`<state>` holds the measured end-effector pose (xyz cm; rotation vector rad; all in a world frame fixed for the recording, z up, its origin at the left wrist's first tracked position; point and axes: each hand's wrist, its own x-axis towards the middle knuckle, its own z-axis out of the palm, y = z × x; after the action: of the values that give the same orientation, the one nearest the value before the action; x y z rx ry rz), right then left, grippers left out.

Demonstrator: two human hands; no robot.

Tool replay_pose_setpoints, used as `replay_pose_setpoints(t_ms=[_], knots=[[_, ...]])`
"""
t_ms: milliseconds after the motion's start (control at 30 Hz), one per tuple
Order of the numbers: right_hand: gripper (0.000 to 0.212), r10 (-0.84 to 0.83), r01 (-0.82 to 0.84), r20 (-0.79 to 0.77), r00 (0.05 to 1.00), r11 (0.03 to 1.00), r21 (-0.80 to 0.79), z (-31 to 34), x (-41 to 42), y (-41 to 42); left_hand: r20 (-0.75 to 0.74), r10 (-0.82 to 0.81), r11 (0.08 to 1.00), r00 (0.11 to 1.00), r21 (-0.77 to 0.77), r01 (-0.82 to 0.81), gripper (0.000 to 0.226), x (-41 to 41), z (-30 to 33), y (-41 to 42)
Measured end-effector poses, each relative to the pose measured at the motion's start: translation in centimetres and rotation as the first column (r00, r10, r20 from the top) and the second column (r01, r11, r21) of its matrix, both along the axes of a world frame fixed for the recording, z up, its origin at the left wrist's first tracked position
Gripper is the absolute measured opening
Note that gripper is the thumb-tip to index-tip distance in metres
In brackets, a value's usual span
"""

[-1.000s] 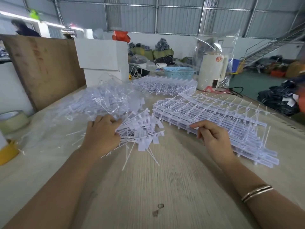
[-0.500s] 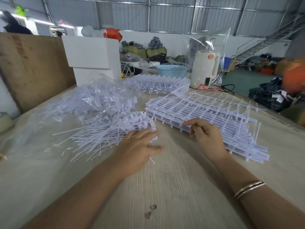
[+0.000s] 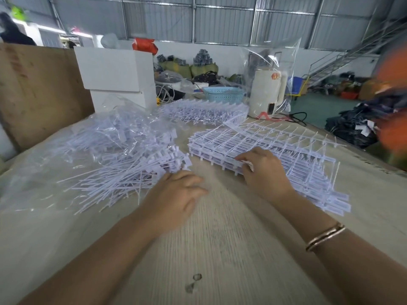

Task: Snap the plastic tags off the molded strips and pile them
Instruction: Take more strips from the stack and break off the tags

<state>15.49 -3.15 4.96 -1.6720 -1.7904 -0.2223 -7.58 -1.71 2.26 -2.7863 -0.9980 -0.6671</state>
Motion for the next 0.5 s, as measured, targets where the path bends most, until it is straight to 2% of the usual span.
replay_pose_setpoints(t_ms=[67, 133, 233, 300, 400, 500], knots=[[0.031, -0.098, 0.124, 0.21, 0.973, 0.985, -0.116, 1.0, 1.1, 1.0, -0.036, -0.108, 0.993, 0.993, -0.051, 0.106, 0.035, 1.4, 0.1, -1.1], [0.032, -0.141, 0.226, 0.348, 0.927, 0.95, -0.217, 1.7, 2.0, 1.9, -0.069, -0.181, 0.978, 0.981, -0.114, 0.173, 0.033, 2.6, -0.2, -1.8], [0.028, -0.094, 0.218, 0.36, 0.928, 0.921, -0.322, 1.8, 2.7, 2.6, -0.042, -0.252, 0.953, 0.967, -0.184, 0.24, 0.03, 3.8, -0.2, -2.3], [0.027, -0.077, 0.194, 0.354, 0.932, 0.931, -0.308, 1.8, 2.9, 2.7, 0.02, -0.279, 0.932, 0.96, -0.237, 0.276, 0.027, 4.5, 0.2, -2.6], [0.023, -0.112, 0.214, 0.441, 0.891, 0.958, -0.19, 1.9, 2.7, 2.8, 0.114, -0.276, 0.897, 0.954, -0.327, 0.298, 0.025, 5.3, 0.8, -2.5], [0.032, -0.178, 0.217, 0.387, 0.905, 0.974, -0.06, 2.6, 2.9, 2.7, 0.21, -0.223, 0.844, 0.952, -0.446, 0.297, 0.025, 5.5, 1.1, -2.4]])
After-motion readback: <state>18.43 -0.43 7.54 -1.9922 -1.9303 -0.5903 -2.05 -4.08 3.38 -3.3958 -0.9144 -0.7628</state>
